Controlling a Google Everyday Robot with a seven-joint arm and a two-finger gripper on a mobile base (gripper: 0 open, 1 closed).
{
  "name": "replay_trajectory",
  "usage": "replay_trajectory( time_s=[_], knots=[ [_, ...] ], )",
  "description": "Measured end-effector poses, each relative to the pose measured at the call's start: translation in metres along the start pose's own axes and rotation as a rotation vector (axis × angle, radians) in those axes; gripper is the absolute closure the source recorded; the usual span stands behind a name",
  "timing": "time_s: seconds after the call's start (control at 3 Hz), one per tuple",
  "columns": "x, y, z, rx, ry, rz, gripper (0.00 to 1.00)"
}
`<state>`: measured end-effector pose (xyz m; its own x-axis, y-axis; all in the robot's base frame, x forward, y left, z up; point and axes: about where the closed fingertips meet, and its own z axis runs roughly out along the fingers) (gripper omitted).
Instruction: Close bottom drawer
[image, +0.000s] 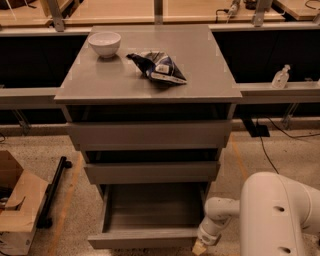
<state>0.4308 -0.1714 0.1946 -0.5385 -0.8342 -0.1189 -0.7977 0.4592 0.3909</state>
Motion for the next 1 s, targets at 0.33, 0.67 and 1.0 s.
replay_trajectory(
  time_s=[0.33, 0.67, 1.0],
  knots=[
    [-0.002, -0.003, 0.003, 0.023, 0.019, -0.014, 1.00],
    [-0.004, -0.023, 0.012, 0.052, -0.004, -0.049, 1.00],
    [-0.012, -0.040, 0.008, 0.079, -0.029, -0.072, 1.00]
  ],
)
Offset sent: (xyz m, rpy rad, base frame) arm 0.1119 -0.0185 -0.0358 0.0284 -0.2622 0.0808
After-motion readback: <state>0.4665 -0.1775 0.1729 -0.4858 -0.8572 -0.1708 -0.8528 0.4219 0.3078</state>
